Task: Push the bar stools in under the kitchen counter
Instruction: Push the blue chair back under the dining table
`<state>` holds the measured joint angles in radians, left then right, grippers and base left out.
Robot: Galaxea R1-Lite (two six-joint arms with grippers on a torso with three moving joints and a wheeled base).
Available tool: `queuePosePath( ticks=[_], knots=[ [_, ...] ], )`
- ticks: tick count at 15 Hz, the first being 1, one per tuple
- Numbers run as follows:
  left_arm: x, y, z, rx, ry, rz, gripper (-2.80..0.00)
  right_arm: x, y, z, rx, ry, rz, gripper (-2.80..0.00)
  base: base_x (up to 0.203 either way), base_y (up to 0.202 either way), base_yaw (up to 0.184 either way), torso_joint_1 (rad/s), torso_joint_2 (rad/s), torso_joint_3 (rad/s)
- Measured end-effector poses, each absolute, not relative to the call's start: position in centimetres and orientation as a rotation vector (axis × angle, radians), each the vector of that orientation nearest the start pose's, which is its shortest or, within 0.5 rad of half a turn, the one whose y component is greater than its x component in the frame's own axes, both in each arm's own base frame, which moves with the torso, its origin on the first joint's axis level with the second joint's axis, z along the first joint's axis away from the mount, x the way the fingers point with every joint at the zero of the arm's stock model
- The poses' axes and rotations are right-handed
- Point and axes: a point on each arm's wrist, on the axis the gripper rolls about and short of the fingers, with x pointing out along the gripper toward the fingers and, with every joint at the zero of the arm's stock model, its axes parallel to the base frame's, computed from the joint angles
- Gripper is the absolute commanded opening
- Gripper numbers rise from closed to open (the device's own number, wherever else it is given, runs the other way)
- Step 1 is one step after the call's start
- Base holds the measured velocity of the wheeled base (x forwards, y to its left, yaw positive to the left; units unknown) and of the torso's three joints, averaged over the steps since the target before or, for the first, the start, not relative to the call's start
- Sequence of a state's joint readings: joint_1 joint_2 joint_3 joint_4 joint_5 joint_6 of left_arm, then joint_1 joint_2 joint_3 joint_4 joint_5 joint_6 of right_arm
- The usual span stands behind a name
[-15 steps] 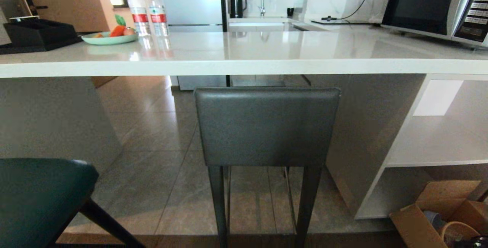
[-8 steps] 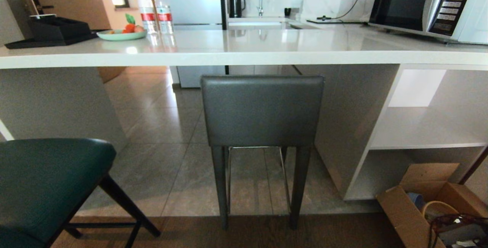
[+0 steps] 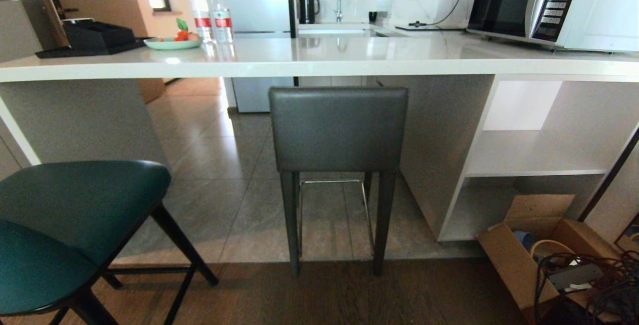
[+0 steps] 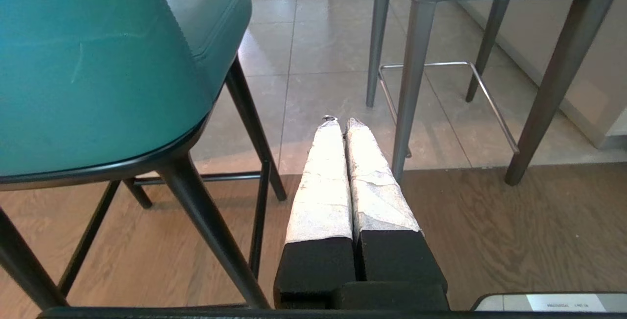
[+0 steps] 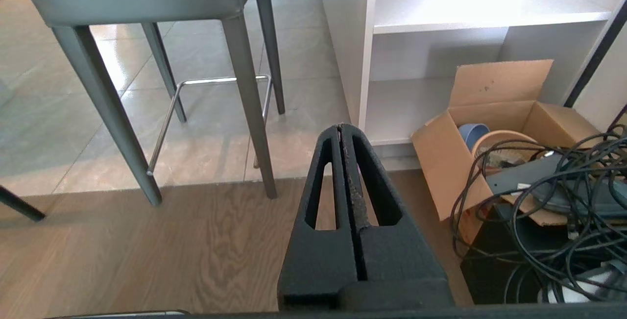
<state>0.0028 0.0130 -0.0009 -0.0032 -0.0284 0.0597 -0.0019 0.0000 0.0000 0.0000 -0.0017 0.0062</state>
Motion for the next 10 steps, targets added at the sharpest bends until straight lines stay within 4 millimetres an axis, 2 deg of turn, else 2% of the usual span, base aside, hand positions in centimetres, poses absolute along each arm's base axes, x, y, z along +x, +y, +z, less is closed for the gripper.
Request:
queuePosePath(
  ticks=[6,8,10],
  knots=[
    [-2.18,-0.07,7.61,0.059,0.009,-0.029,-2.80,-2.28,0.00,7.55,0.006,0.000,-0.004,-2.80,0.000,0.000,0.000,0.000,0.00,0.000],
    [-2.18,-0.07,7.61,0.059,0.009,-0.029,-2.80,-2.28,0.00,7.55,0.006,0.000,-0.003,-2.80,0.009,0.077,-0.005,0.008,0.00,0.001],
    [-2.18,-0.07,7.61,0.060,0.009,-0.029,-2.80,-2.28,0.00,7.55,0.007,0.000,-0.003,-2.80,0.002,0.166,0.001,0.003,0.00,0.007]
  ],
)
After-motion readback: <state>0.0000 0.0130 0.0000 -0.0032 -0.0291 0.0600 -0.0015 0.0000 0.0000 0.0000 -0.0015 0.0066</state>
